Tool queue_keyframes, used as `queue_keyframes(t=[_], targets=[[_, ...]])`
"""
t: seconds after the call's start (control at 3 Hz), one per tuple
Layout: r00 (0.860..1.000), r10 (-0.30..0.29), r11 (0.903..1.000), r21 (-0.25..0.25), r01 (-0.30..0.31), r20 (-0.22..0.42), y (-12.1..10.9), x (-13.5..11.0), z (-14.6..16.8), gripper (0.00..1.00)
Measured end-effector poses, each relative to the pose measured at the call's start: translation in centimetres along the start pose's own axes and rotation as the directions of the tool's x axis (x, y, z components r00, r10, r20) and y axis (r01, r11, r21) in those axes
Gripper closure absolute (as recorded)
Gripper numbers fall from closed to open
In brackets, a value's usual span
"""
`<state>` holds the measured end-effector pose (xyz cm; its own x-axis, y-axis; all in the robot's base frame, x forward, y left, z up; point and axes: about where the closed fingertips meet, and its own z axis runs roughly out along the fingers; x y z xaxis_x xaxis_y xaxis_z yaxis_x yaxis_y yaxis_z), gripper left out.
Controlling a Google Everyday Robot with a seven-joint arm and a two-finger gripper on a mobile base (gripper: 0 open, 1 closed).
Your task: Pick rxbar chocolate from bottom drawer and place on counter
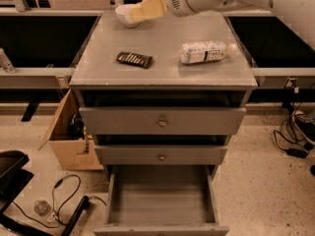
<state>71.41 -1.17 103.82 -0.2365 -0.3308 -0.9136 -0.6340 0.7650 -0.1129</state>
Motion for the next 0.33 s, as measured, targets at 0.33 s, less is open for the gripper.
queue_keyframes(t=[0.33], targets=[[0.995,0.016,0.9995,-0.029,-0.013,0.102,1.37,0.63,-3.17,0.0]])
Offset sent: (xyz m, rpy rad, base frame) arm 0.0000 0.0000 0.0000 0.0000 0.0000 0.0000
